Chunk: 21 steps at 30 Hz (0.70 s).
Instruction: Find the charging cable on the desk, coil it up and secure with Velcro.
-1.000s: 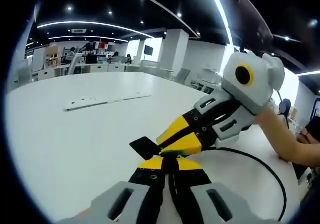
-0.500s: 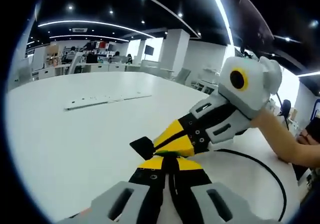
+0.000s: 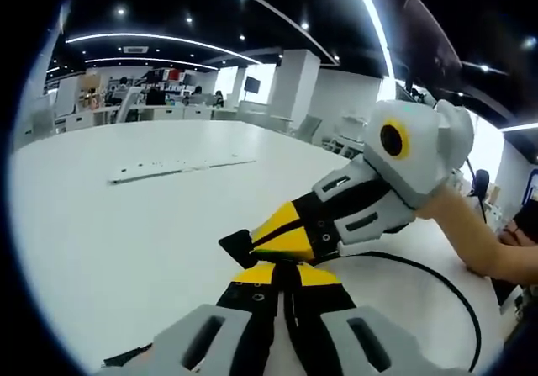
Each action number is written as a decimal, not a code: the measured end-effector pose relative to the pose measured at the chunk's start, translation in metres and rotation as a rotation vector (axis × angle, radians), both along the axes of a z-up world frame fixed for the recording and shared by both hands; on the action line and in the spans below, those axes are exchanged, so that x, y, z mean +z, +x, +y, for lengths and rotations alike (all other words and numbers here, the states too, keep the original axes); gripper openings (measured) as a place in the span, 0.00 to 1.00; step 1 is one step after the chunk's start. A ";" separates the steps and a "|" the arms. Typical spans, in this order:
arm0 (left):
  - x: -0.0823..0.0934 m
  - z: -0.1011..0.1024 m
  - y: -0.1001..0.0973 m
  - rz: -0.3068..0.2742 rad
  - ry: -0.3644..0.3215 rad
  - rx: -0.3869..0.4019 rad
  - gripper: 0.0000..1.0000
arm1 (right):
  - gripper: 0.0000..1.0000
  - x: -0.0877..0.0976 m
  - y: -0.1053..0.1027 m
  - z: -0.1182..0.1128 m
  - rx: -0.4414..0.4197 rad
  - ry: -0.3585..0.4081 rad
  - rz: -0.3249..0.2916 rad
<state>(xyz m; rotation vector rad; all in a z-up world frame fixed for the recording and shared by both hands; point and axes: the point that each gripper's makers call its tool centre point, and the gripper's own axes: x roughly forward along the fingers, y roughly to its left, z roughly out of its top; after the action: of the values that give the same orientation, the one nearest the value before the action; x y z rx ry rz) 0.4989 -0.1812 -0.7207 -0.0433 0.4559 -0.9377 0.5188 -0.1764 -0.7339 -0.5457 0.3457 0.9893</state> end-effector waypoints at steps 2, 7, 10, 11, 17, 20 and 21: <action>0.000 0.001 0.002 0.000 0.001 0.000 0.08 | 0.03 0.000 0.000 0.000 -0.001 0.003 0.001; 0.000 -0.001 -0.001 -0.002 0.000 0.000 0.08 | 0.03 0.000 0.006 0.001 -0.015 0.016 -0.021; 0.001 0.000 0.001 -0.004 0.002 -0.002 0.08 | 0.03 0.000 0.007 0.003 -0.022 0.018 -0.025; 0.001 0.001 0.002 -0.003 0.001 -0.001 0.08 | 0.03 0.000 0.007 0.003 -0.023 0.020 -0.024; 0.001 0.001 0.003 -0.002 0.000 0.000 0.08 | 0.03 -0.001 0.010 0.004 -0.036 0.031 -0.038; 0.002 0.002 0.005 -0.002 -0.001 0.000 0.08 | 0.03 -0.002 0.010 0.005 -0.039 0.024 -0.061; 0.002 0.002 0.005 -0.001 -0.002 0.001 0.08 | 0.03 -0.002 0.010 0.004 -0.039 0.021 -0.065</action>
<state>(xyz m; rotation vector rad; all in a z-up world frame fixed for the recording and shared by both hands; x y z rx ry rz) 0.5043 -0.1796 -0.7186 -0.0442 0.4539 -0.9375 0.5289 -0.1719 -0.7355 -0.5490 0.2869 0.9346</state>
